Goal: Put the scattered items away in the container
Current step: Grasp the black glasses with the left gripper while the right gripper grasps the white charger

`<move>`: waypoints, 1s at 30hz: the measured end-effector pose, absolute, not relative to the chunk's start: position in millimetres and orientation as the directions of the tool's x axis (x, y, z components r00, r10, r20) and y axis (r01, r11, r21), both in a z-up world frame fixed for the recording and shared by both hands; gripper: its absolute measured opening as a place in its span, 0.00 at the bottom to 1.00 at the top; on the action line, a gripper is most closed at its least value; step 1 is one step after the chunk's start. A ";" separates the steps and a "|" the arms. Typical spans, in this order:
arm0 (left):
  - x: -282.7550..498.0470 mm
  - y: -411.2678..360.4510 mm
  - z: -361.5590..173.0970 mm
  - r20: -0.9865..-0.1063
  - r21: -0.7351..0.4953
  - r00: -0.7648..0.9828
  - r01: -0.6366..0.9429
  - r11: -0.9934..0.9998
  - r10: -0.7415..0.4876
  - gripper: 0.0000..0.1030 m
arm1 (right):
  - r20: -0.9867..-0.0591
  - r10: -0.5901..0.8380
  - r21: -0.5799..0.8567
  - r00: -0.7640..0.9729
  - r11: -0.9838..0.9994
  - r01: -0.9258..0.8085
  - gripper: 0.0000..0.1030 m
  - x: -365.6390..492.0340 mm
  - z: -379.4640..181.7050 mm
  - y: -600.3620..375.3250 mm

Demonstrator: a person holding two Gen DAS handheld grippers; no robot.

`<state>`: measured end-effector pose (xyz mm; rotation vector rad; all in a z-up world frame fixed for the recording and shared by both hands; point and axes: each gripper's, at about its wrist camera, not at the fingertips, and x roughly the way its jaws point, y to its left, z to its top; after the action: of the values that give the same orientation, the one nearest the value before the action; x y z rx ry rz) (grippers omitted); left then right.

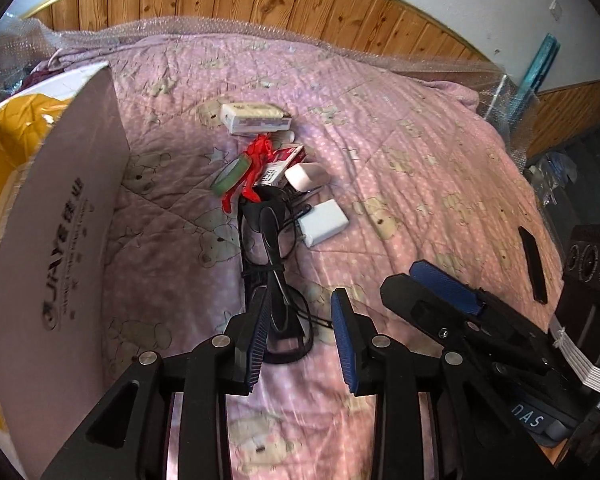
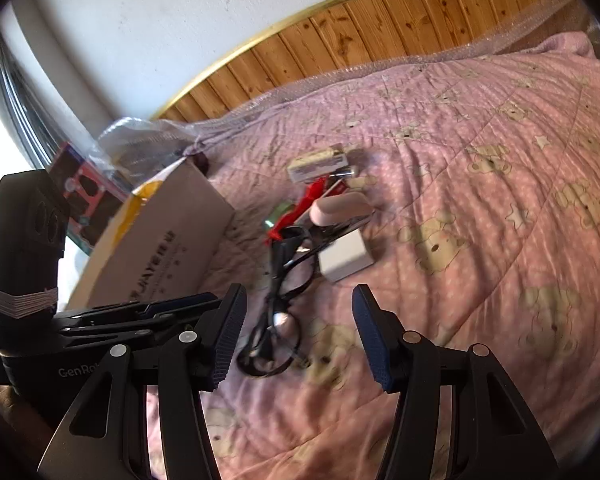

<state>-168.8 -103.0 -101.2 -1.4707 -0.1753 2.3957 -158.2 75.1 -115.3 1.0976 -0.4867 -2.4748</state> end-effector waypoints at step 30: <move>-220.1 -136.0 -162.7 -0.877 -0.258 -0.387 -0.120 -0.959 0.284 0.33 | -0.770 -0.409 0.308 -0.490 -0.911 0.275 0.46 -239.9 -169.8 54.6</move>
<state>-220.1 -136.0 -162.7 -1.5759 -0.2219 2.4211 -239.9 54.6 -169.8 1.2984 -0.2012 -2.4062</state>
